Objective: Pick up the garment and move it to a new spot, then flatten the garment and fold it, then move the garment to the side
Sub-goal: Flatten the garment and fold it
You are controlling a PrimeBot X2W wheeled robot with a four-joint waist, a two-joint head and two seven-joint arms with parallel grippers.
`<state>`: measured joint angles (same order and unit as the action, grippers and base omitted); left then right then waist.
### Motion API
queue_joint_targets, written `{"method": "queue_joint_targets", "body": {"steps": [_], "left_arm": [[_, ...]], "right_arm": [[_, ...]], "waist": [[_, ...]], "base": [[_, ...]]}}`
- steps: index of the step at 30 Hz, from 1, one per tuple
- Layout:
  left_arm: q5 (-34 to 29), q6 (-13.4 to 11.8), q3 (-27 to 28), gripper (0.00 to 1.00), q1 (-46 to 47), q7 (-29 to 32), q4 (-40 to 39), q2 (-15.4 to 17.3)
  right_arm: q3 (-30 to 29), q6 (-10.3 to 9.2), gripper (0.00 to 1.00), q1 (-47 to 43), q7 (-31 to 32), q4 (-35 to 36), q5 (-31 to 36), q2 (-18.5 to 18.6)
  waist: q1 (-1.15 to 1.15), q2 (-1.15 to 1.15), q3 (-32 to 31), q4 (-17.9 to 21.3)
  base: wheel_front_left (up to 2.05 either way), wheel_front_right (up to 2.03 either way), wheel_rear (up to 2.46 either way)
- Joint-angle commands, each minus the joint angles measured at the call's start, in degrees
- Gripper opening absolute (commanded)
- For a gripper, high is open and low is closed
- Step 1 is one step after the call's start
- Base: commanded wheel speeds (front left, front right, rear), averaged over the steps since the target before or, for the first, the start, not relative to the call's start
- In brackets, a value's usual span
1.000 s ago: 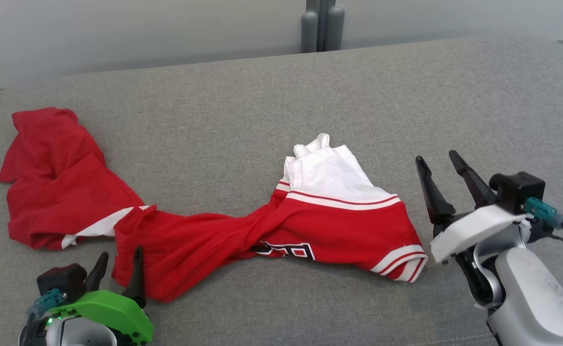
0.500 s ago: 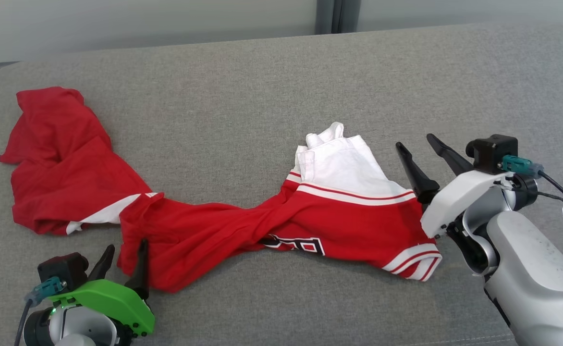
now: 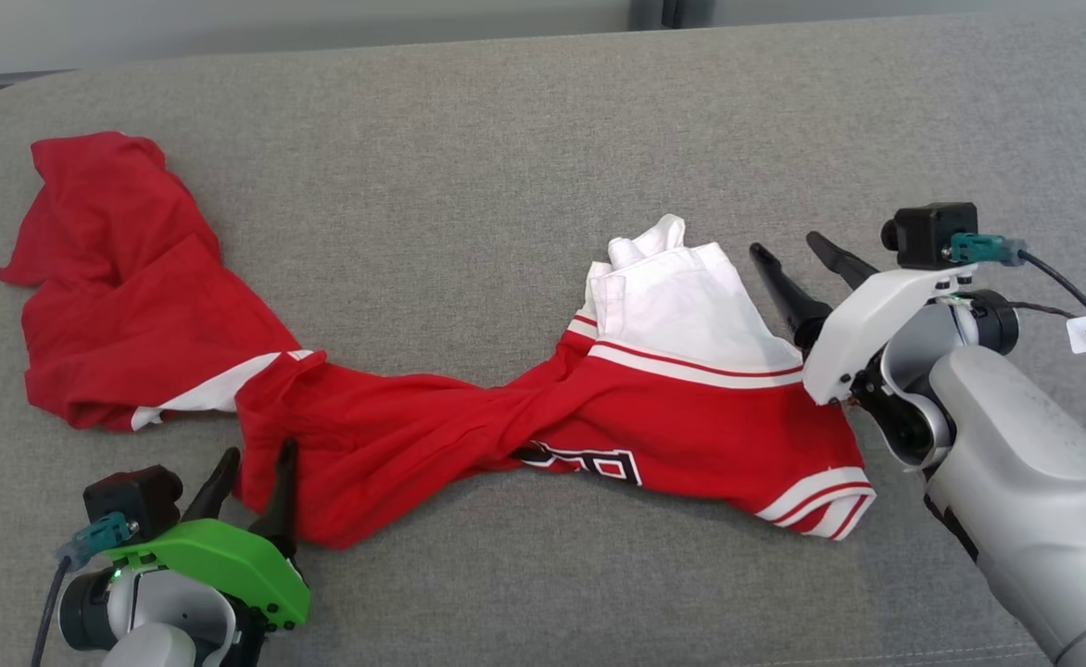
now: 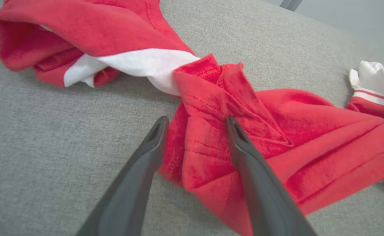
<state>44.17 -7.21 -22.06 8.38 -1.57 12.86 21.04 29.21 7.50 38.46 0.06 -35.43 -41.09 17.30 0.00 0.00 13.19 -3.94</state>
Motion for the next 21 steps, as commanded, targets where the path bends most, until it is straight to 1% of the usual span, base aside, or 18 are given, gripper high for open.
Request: {"method": "queue_joint_targets", "body": {"steps": [1,4,5,7,8,10,12,13,21], "left_arm": [[0.12,0.21,-0.07,0.85,0.99,0.17,-0.31,-0.06],[0.1,0.56,-0.45,0.63,1.52,0.09,-0.3,-0.28],[0.08,0.64,-0.5,0.5,1.74,0.04,-0.25,-0.32],[0.05,0.76,-0.54,0.31,2.0,-0.27,-0.09,-0.43],[0.02,0.74,-0.63,0.24,2.08,-0.38,-0.01,-0.49],[-0.05,0.86,-0.73,0.22,2.24,-0.56,0.04,-0.56],[-0.11,0.9,-0.85,0.11,2.41,-0.72,-0.07,-0.64],[-0.06,0.92,-0.83,0.0,2.46,-0.76,-0.18,-0.71],[0.02,0.92,-1.1,0.0,2.69,-1.23,-0.59,-0.9]], "right_arm": [[0.45,-0.02,1.0,1.46,0.23,-1.46,-0.83,0.45],[1.43,-0.02,1.0,3.29,0.37,-3.82,-2.59,0.08],[1.87,-0.02,1.0,3.91,0.25,-4.48,-3.06,0.25],[2.81,-0.02,1.0,4.76,-0.02,-5.63,-3.75,0.17],[3.26,-0.02,1.0,5.1,-0.06,-6.22,-4.14,0.25],[4.08,-0.02,1.0,5.78,-0.14,-7.32,-4.87,0.52],[4.76,-0.02,1.0,6.44,-0.39,-8.22,-5.68,0.61],[5.13,-0.02,1.0,6.64,-0.57,-8.61,-6.14,0.6],[8.03,-0.02,1.0,7.52,-1.0,-10.72,-9.86,0.62]], "waist": [[0.0,0.0,0.47,-0.58],[0.0,0.0,0.81,-1.18],[0.0,0.0,0.94,-1.39],[0.0,0.0,1.11,-1.71],[0.0,0.0,1.18,-1.87],[0.0,0.0,1.32,-2.17],[0.0,0.0,1.47,-2.47],[0.0,0.0,1.53,-2.6],[0.0,0.0,1.64,-3.36]], "base": [[0.0,0.0,0.0],[0.0,0.0,0.0],[0.0,0.0,0.0],[0.0,0.0,0.0],[0.0,0.0,0.0],[0.0,0.0,0.0],[0.0,0.0,0.0],[0.0,0.0,0.0],[0.0,0.0,0.0]]}}
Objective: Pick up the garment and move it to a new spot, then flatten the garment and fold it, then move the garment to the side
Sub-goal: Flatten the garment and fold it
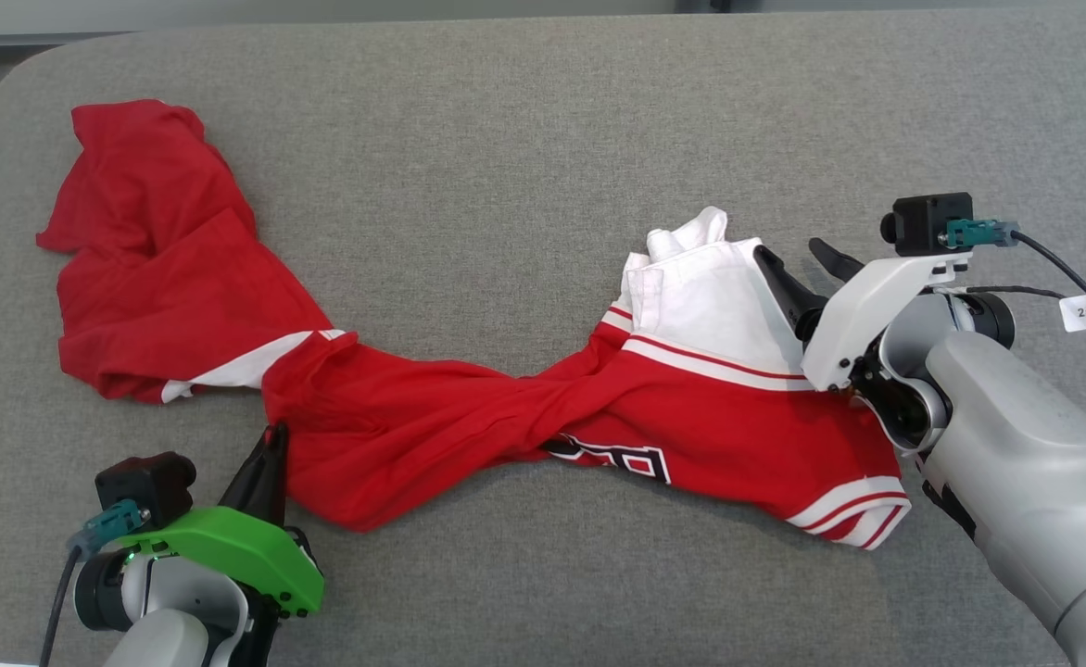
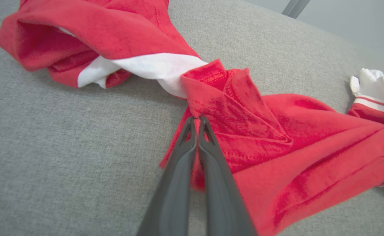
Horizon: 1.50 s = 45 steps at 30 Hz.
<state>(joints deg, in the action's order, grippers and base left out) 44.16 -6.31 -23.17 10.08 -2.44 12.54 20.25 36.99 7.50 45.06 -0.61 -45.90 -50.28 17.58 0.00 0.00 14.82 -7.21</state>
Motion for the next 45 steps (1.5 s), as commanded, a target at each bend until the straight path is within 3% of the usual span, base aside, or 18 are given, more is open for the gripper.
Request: {"method": "queue_joint_targets", "body": {"steps": [1,33,34,35,37,45], "left_arm": [[0.03,0.02,0.01,0.0,0.99,-0.35,-0.27,-0.11],[0.1,-0.09,-1.49,0.0,2.26,0.06,-1.16,0.02],[0.13,-0.14,-1.49,0.0,2.24,0.01,-1.15,0.03],[0.18,-0.15,-1.5,0.0,2.25,-0.04,-1.12,0.03],[0.29,-0.19,-1.5,0.0,2.3,-0.12,-1.02,0.0],[0.74,-0.2,-1.42,0.0,2.16,-0.33,-0.55,0.09]], "right_arm": [[0.25,-0.02,1.0,0.91,-0.33,-0.25,-0.68,0.33],[5.04,-0.02,1.0,6.41,2.9,-13.59,-9.4,-2.77],[5.2,-0.03,0.93,6.43,3.07,-13.78,-9.65,-2.89],[5.42,-0.03,0.47,6.45,3.21,-13.94,-9.74,-2.96],[5.81,-0.02,0.0,6.54,3.13,-13.98,-10.06,-3.0],[6.99,-0.02,0.0,6.65,0.95,-12.91,-10.92,-2.27]], "waist": [[0.0,0.0,0.01,-0.09],[0.0,0.0,1.81,-3.12],[0.0,0.0,1.86,-3.18],[0.0,0.0,1.89,-3.24],[0.0,0.0,1.87,-3.28],[0.0,0.0,1.27,-2.93]], "base": [[0.0,0.0,0.0],[0.0,0.0,0.0],[0.0,0.0,0.0],[0.0,0.0,0.0],[0.0,0.0,0.0],[0.0,0.0,0.0]]}}
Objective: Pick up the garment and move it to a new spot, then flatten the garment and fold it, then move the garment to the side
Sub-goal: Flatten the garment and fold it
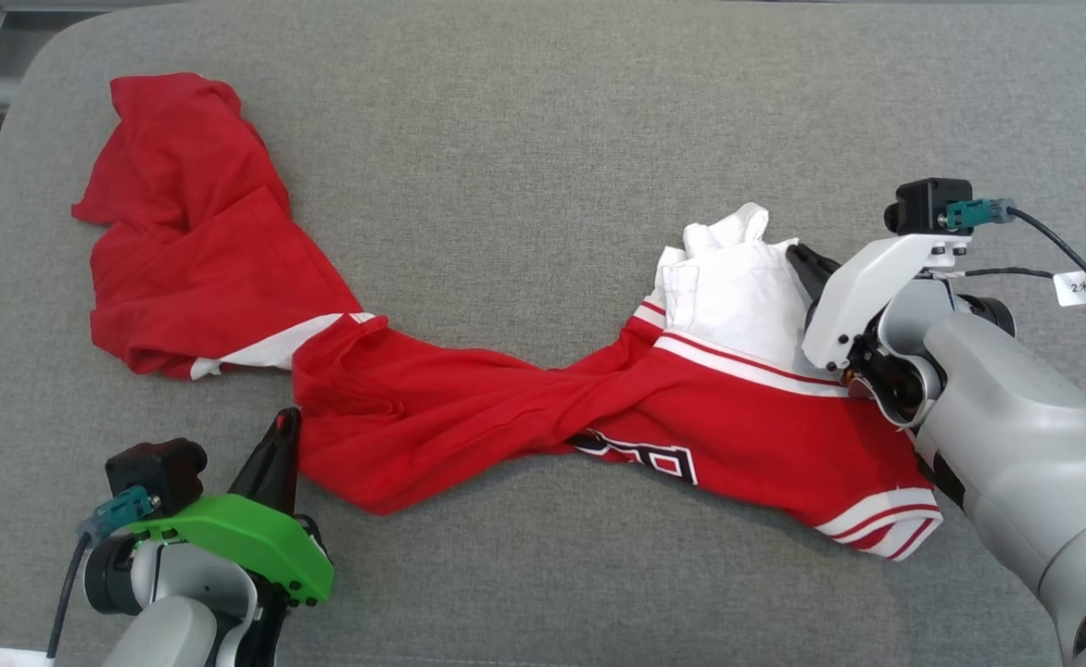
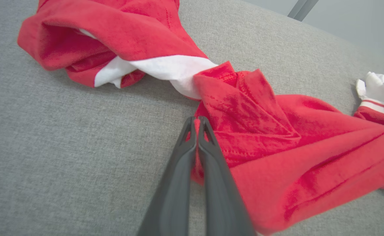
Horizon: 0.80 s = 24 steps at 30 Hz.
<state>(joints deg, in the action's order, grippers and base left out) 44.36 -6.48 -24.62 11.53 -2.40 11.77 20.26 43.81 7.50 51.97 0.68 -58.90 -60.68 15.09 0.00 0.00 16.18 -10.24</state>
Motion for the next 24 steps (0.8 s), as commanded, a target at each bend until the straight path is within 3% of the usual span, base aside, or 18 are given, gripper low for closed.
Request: {"method": "queue_joint_targets", "body": {"steps": [1,15,24], "left_arm": [[0.59,-0.02,0.02,0.0,0.66,-0.35,0.29,0.12],[0.35,-0.66,0.38,0.0,-1.01,-1.89,-0.16,0.57],[-0.04,-1.71,1.14,0.0,-3.2,-3.62,-2.55,1.53]], "right_arm": [[0.34,-0.01,0.0,-0.21,-0.58,0.24,-0.51,0.35],[1.21,-0.02,0.0,-1.29,-9.87,3.26,-2.26,3.07],[-0.27,-0.02,0.0,-5.31,-15.71,11.12,-1.18,6.25]], "waist": [[0.0,0.0,-0.21,0.17],[0.0,0.0,-3.74,1.05],[0.0,0.0,-7.95,3.26]], "base": [[0.0,0.0,0.0],[0.0,0.0,0.0],[0.0,0.0,0.0]]}}
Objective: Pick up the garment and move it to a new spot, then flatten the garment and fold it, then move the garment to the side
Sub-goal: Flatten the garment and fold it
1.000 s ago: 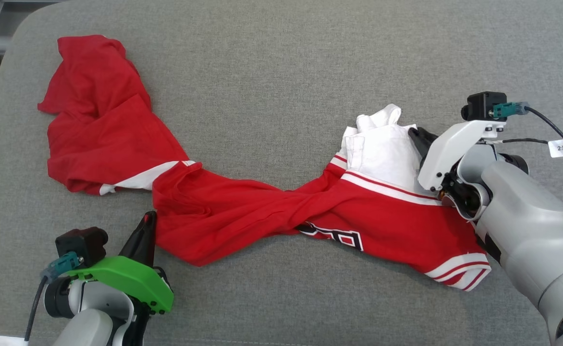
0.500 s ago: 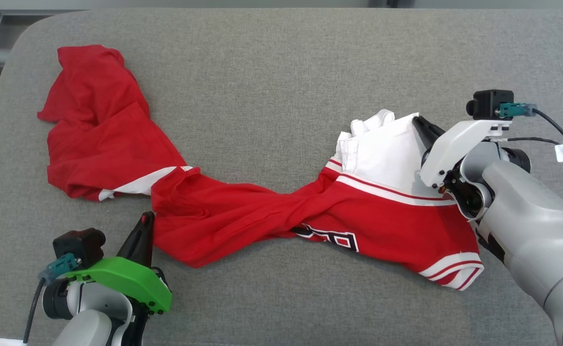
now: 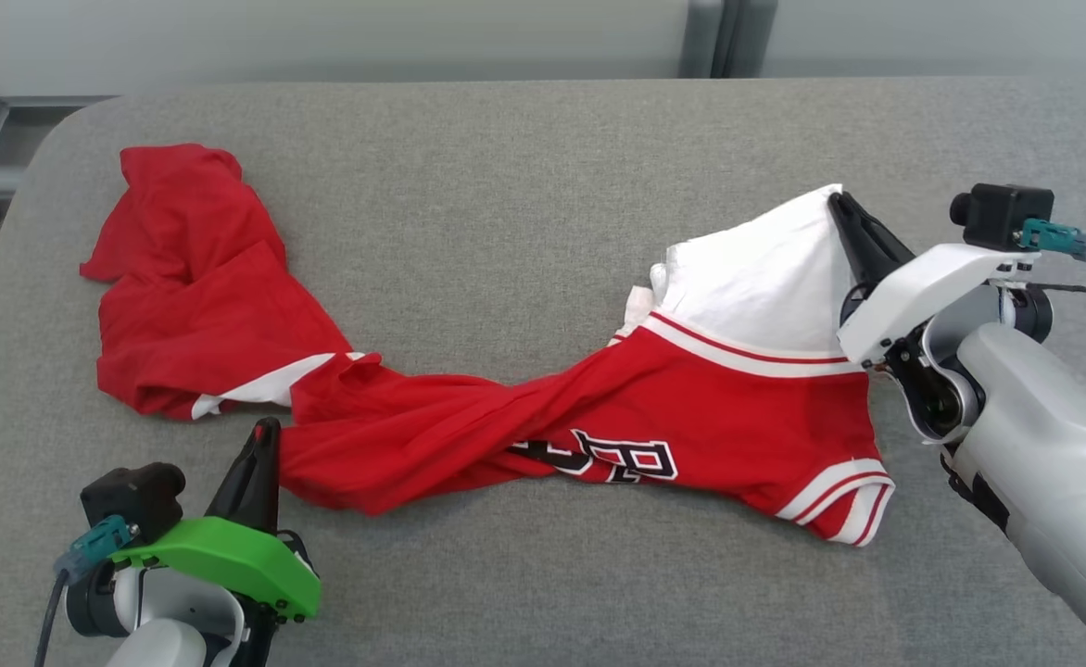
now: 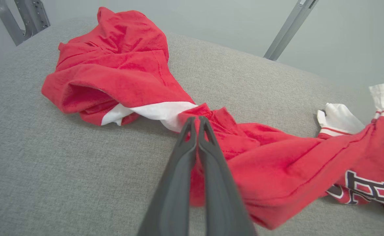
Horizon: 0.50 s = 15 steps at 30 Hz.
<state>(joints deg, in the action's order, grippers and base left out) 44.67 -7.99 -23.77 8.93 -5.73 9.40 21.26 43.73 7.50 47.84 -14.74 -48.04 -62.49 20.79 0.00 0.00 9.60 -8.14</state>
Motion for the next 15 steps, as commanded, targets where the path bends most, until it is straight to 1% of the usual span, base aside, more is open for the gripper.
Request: {"method": "queue_joint_targets", "body": {"steps": [1,3,7,11,15], "left_arm": [[-0.32,-0.41,0.4,0.0,-0.9,-0.3,-0.51,0.66],[-0.41,-0.82,0.45,0.0,-1.5,-0.47,-1.36,0.87],[-0.77,-1.64,0.64,0.0,-3.0,-0.82,-3.41,1.59],[-1.27,-2.48,0.8,0.0,-4.73,-1.26,-5.7,2.59],[-1.56,-3.48,0.83,0.0,-6.12,-1.19,-8.29,3.07]], "right_arm": [[-0.62,-0.02,0.0,-1.95,-0.48,1.46,1.33,0.82],[-4.66,-0.02,0.0,-3.25,-0.51,5.29,2.78,1.51],[-14.62,-0.02,0.0,-11.3,-0.52,15.16,8.32,1.45],[-24.68,-0.01,0.0,-21.22,-0.52,25.65,14.05,-0.19],[-32.54,-0.01,0.0,-30.56,-0.54,35.52,18.03,-2.85]], "waist": [[0.0,0.0,-1.84,1.45],[0.0,0.0,-2.65,2.02],[0.0,0.0,-4.17,3.16],[0.0,0.0,-5.5,4.02],[0.0,0.0,-6.41,4.64]], "base": [[0.0,0.0,0.0],[0.0,0.0,0.0],[0.0,0.0,0.0],[0.0,0.0,0.0],[0.0,0.0,0.0]]}}
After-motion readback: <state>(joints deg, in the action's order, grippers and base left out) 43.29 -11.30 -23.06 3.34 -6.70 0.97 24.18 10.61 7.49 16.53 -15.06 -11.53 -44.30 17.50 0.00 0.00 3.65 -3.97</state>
